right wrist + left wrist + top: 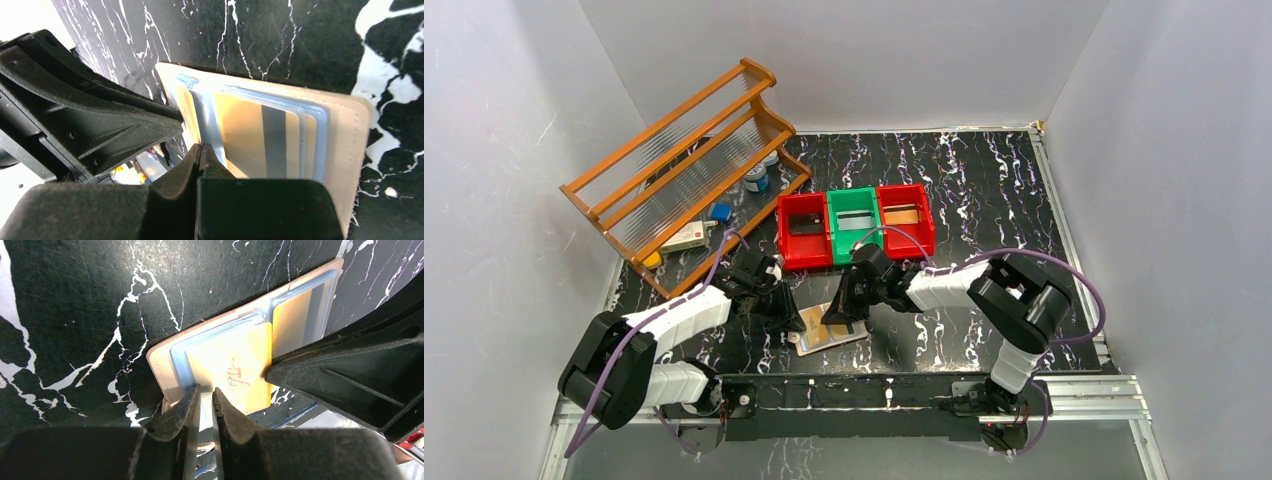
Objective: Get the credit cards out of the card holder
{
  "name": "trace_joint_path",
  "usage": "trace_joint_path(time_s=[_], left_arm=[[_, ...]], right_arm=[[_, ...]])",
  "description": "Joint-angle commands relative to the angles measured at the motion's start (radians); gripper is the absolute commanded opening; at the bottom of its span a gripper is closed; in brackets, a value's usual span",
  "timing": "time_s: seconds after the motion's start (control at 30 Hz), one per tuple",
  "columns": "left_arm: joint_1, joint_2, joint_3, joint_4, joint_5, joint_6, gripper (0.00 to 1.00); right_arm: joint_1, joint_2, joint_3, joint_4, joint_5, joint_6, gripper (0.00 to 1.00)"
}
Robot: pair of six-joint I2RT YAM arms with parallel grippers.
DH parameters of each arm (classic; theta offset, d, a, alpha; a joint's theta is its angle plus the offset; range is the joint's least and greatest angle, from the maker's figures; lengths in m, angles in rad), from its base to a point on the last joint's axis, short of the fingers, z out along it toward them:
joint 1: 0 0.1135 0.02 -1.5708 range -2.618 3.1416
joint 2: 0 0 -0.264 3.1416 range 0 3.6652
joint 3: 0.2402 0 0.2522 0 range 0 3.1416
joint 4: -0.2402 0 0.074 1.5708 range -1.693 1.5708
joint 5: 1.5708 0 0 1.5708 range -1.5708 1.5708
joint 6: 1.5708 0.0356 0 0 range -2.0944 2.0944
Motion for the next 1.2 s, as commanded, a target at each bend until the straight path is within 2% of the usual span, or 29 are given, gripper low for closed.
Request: trace_joint_path(time_s=[0.0, 0.23, 0.77, 0.9, 1.03, 1.17], left_arm=[[-0.003, 0.002, -0.014, -0.075, -0.055, 0.028, 0.14], [-0.003, -0.002, -0.008, -0.085, -0.056, 0.032, 0.14], [-0.003, -0.020, -0.003, -0.089, -0.052, 0.028, 0.15], [-0.003, -0.054, 0.025, -0.104, -0.035, 0.025, 0.20], [-0.003, -0.118, 0.062, -0.095, -0.010, -0.001, 0.35], [-0.003, -0.155, 0.092, -0.056, 0.029, -0.014, 0.43]], right_arm=[[-0.015, -0.055, -0.028, 0.064, -0.021, 0.016, 0.05], [-0.021, -0.057, -0.066, 0.117, -0.041, 0.036, 0.07], [-0.027, -0.078, -0.076, 0.088, -0.021, 0.026, 0.12], [-0.028, -0.040, -0.068, 0.109, -0.047, 0.040, 0.13], [-0.027, -0.023, -0.077, 0.086, -0.026, 0.046, 0.15], [-0.029, -0.009, -0.072, 0.067, -0.021, 0.043, 0.15]])
